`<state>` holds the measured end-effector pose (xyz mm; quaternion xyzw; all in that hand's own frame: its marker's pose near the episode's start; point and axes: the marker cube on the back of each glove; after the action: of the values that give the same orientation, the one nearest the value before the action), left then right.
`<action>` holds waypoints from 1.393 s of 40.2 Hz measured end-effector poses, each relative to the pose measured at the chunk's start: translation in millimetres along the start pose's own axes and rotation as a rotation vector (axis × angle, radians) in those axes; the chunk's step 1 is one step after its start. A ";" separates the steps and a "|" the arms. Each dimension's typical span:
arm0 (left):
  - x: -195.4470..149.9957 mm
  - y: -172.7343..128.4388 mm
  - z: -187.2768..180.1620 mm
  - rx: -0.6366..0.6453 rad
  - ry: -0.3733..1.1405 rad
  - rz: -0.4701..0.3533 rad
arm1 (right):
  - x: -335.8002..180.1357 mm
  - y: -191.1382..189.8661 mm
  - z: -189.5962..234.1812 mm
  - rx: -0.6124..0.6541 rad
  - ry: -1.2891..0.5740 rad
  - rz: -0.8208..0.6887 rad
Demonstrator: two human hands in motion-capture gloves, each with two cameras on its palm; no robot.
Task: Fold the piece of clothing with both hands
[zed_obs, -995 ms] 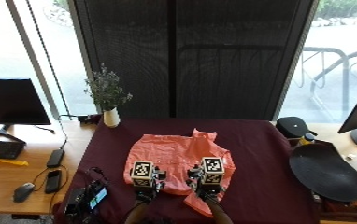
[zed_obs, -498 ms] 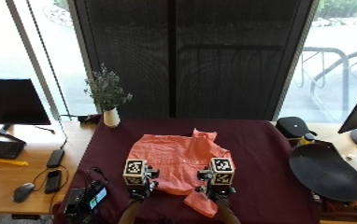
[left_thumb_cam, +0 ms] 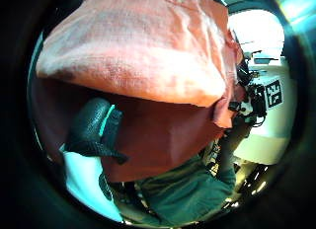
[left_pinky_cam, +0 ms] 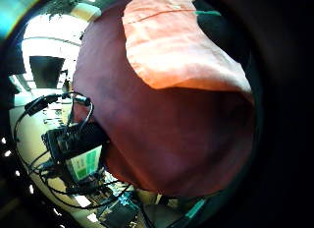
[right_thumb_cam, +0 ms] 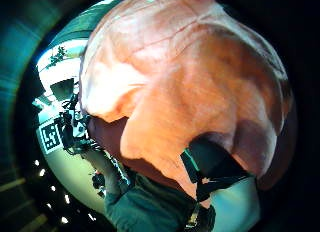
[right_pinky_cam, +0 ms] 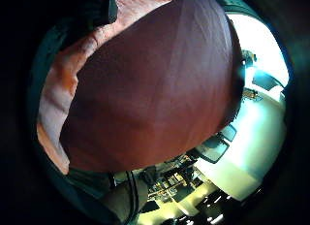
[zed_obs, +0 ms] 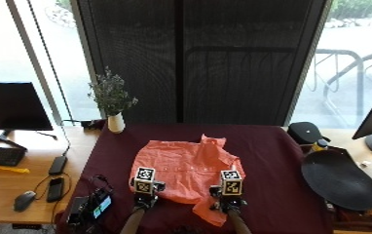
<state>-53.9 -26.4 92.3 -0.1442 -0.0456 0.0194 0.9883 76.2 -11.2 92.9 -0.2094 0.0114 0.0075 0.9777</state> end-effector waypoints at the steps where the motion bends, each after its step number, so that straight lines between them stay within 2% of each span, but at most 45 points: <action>1: 0.0 -1.0 1.7 -0.005 -0.016 0.004 | 1.2 -10.5 8.3 0.001 0.012 -0.019; 8: 5.3 16.4 -14.1 0.010 -0.091 0.013 | -9.6 5.2 -13.7 0.141 0.010 -0.043; 13: -0.4 -26.2 20.8 0.241 -0.144 0.018 | -2.1 -14.3 -8.1 0.307 0.068 0.012; 17: -0.2 -29.7 20.9 0.320 -0.163 0.033 | 2.1 -32.9 9.2 0.382 0.111 -0.007; 22: -2.2 -15.1 9.1 0.269 -0.110 0.055 | 4.2 -33.8 13.3 0.403 0.110 -0.049; 26: -1.6 1.7 -7.0 0.200 -0.077 0.090 | 7.3 -15.2 1.4 0.366 0.064 -0.077; 32: -1.8 27.6 -42.0 0.094 -0.139 0.131 | 11.5 0.8 -33.3 0.320 -0.030 -0.127; 36: -4.2 26.2 -64.8 0.080 -0.162 0.131 | 10.5 -3.0 -67.3 0.331 -0.071 -0.149; 40: -11.0 -1.2 -93.4 0.133 -0.162 0.082 | 3.4 -32.6 -115.9 0.363 -0.084 -0.135; 44: -18.5 -46.4 -109.8 0.191 -0.132 0.016 | -4.6 -84.1 -149.6 0.354 -0.091 -0.110; 47: -22.0 -83.3 -115.3 0.248 -0.112 -0.021 | -17.9 -102.0 -178.5 0.356 -0.104 -0.090; 50: -28.6 -113.9 -127.9 0.350 -0.135 -0.078 | -27.9 -113.5 -199.8 0.294 -0.095 0.005; 53: -35.3 -139.1 -143.2 0.459 -0.177 -0.143 | -34.2 -147.2 -208.4 0.265 -0.087 0.088; 54: -37.5 -144.2 -143.5 0.461 -0.197 -0.164 | -37.4 -158.5 -210.3 0.291 -0.092 0.079; 56: -39.4 -146.9 -134.4 0.375 -0.235 -0.204 | -44.2 -178.9 -211.5 0.342 -0.093 0.053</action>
<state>-76.6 -207.2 2.8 0.0505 -0.1700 -0.0557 0.9826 31.4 -261.5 -25.7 -0.0389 -0.0274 0.0407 0.9980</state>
